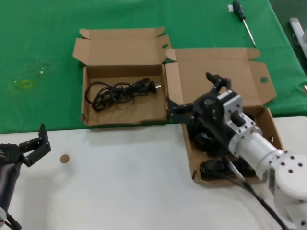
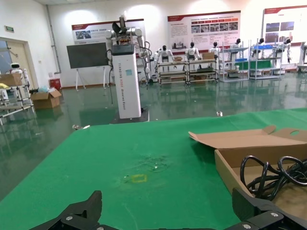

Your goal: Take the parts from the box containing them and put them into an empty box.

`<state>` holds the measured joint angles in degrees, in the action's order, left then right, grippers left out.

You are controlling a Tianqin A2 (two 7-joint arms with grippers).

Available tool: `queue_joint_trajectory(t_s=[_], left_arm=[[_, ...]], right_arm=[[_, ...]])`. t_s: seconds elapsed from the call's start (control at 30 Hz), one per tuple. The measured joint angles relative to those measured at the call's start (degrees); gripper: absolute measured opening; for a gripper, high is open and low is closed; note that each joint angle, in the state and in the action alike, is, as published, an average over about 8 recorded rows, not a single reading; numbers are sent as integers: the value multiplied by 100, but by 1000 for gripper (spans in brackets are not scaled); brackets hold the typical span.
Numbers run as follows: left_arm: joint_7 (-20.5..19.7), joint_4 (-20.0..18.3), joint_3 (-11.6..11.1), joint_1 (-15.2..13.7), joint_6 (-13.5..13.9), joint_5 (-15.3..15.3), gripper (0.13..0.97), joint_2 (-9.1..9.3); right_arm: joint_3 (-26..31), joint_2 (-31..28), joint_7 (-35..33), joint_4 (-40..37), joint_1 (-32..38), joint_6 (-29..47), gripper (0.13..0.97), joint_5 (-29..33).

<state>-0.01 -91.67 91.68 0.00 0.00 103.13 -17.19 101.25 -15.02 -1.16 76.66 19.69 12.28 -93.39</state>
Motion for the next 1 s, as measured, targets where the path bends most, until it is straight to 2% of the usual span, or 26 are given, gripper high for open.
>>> queue_joint_trajectory(t_s=[0.1, 0.4, 0.73, 1.0], left_arm=[[0, 0, 0, 0, 0, 0, 930, 0], [2, 0, 0, 0, 0, 0, 966, 0], [2, 0, 0, 0, 0, 1, 966, 0], [2, 0, 0, 0, 0, 1, 966, 0]], right_arm=[[-116, -26, 14, 182, -238, -149, 966, -118], [-463, -105, 56, 726, -952, -594, 966, -471], [-811, -184, 98, 1272, -1667, -1040, 966, -825], [-861, -195, 104, 1349, -1769, -1103, 966, -875]])
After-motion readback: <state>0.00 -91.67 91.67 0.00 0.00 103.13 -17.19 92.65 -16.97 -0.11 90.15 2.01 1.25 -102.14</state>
